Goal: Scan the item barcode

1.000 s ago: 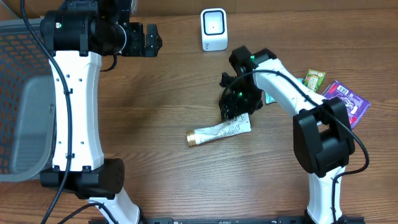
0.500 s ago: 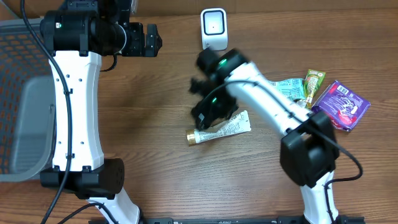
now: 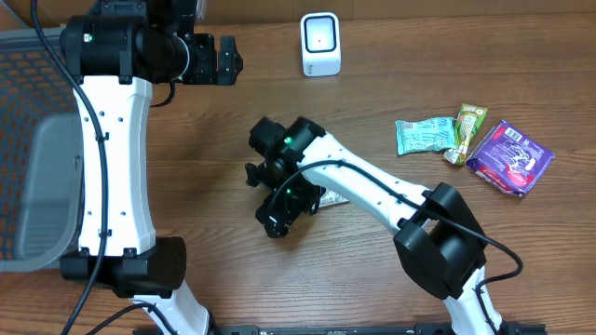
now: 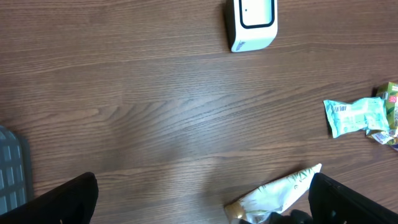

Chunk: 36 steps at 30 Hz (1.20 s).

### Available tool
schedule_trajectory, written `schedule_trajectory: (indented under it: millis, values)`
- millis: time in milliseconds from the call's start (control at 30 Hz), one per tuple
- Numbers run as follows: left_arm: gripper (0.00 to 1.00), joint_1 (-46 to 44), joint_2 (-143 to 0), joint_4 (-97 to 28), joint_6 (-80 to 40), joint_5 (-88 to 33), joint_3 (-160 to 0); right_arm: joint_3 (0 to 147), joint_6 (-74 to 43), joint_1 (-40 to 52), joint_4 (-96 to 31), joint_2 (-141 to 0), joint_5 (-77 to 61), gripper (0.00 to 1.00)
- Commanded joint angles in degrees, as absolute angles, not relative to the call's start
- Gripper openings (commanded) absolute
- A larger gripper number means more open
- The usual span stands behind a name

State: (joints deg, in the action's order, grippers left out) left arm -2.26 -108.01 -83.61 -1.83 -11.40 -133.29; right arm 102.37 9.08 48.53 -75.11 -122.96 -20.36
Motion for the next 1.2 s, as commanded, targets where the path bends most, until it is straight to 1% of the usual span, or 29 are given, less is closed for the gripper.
schedule_trajectory:
  millis: [0, 133, 267, 333, 433, 733, 900, 1033, 1133, 1167]
  values:
    - [1.0, -2.66, -107.74, -83.59, -2.79, -11.84, -134.19, 98.08, 9.45, 49.08, -72.86, -121.54, -20.71, 0.95]
    - [1.0, -2.66, -107.74, -83.59, -2.81, -11.84, -134.19, 95.64, 9.5, 49.06, -70.11, -121.54, -20.14, 0.97]
    - [1.0, -2.66, -107.74, -83.59, -2.79, -11.81, -134.19, 95.09, 8.99, 48.51, -63.46, -121.54, -13.19, 0.98]
    - [1.0, -2.66, -107.74, -83.59, -2.81, -11.84, -134.19, 95.09, 6.79, 47.77, -60.03, -121.54, -9.82, 1.0]
    - [1.0, -2.66, -107.74, -83.59, -2.79, -11.81, -134.19, 95.09, 3.86, 46.09, -56.07, -121.54, -6.17, 1.0]
    - [1.0, -2.66, -107.74, -83.59, -2.81, -11.84, -134.19, 95.09, 2.5, 37.71, -52.51, -121.54, -6.94, 1.0]
    - [1.0, -2.63, -107.74, -83.59, -2.79, -11.81, -134.19, 96.27, 2.55, 33.21, -52.12, -121.51, -15.64, 1.0]
    - [1.0, -2.66, -107.74, -83.59, -2.81, -11.81, -134.19, 100.33, 2.31, 31.11, -54.43, -121.08, -20.47, 0.92]
    - [1.0, -2.66, -107.74, -83.59, -2.81, -11.84, -134.19, 106.13, -4.75, 29.63, -59.57, -119.31, -18.9, 0.88]
    - [1.0, -2.66, -107.74, -83.59, -2.81, -11.84, -134.19, 107.7, -9.72, 29.1, -62.0, -118.69, -15.9, 0.87]
